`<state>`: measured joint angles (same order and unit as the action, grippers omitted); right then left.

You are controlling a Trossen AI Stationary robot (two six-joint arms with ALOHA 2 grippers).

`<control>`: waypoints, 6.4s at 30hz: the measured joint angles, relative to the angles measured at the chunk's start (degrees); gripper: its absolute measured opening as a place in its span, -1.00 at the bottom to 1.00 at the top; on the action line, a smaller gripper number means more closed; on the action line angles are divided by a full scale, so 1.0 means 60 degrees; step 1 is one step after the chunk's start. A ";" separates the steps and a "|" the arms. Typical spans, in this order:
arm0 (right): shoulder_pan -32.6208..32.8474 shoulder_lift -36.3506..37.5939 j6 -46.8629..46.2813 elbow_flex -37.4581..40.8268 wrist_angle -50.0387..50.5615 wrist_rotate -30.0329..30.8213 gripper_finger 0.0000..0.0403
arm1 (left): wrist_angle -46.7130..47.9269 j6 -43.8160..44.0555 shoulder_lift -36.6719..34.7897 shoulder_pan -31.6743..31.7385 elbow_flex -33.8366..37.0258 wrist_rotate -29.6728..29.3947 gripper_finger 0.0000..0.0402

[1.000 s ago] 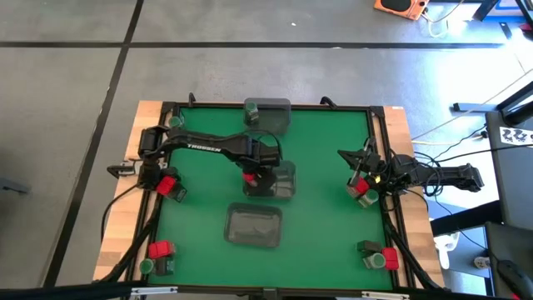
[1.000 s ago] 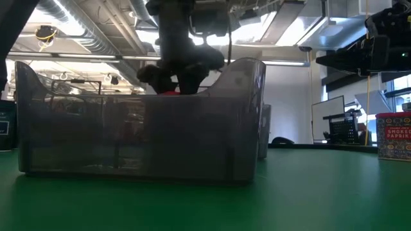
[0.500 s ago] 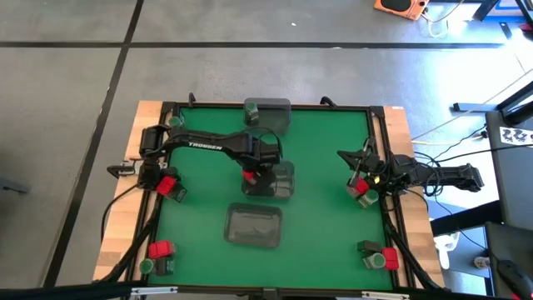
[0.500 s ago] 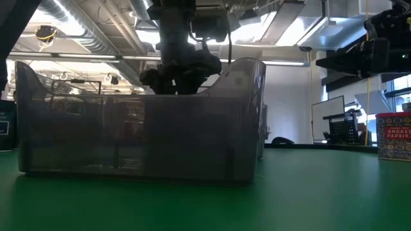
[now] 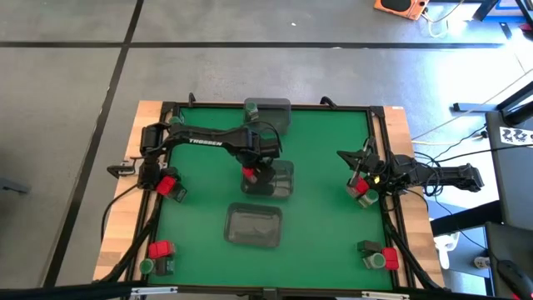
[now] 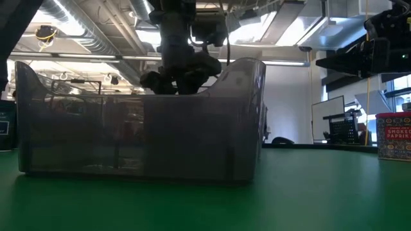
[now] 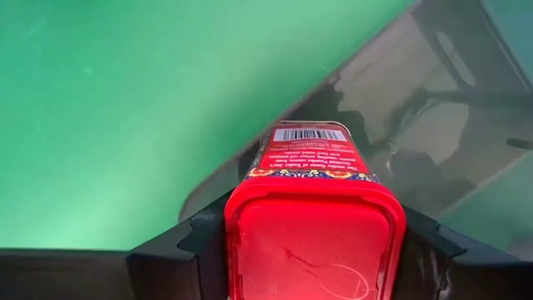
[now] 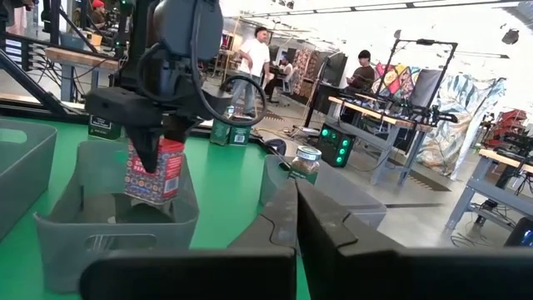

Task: Sort spices by type
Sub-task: Put the red seasoning can into the middle gray bin, then put the black seasoning can into the bottom gray bin

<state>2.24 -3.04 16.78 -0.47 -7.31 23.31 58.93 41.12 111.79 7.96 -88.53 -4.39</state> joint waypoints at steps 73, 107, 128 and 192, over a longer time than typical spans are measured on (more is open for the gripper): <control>0.0000 -0.0002 -0.0001 0.0004 0.0036 -0.0076 -0.97 | -0.0983 -0.3723 0.1340 -0.1116 -0.1537 -0.0057 0.57; -0.0002 -0.0002 -0.0004 0.0000 0.0124 -0.0076 -0.97 | 0.0624 -0.2826 0.1311 -0.0926 -0.1719 -0.1635 0.57; -0.0004 -0.0002 -0.0001 0.0004 0.0171 -0.0076 -0.97 | 0.5216 -0.1042 0.0062 -0.1974 -0.3126 -0.2770 0.57; -0.0001 -0.0002 -0.0107 0.0004 0.0171 -0.0076 -0.97 | 0.3653 0.6618 -0.4084 -0.4206 0.5781 0.1049 0.57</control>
<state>2.23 -3.05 16.14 -0.45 -6.28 22.85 80.85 80.83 87.29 -17.28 -53.84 1.91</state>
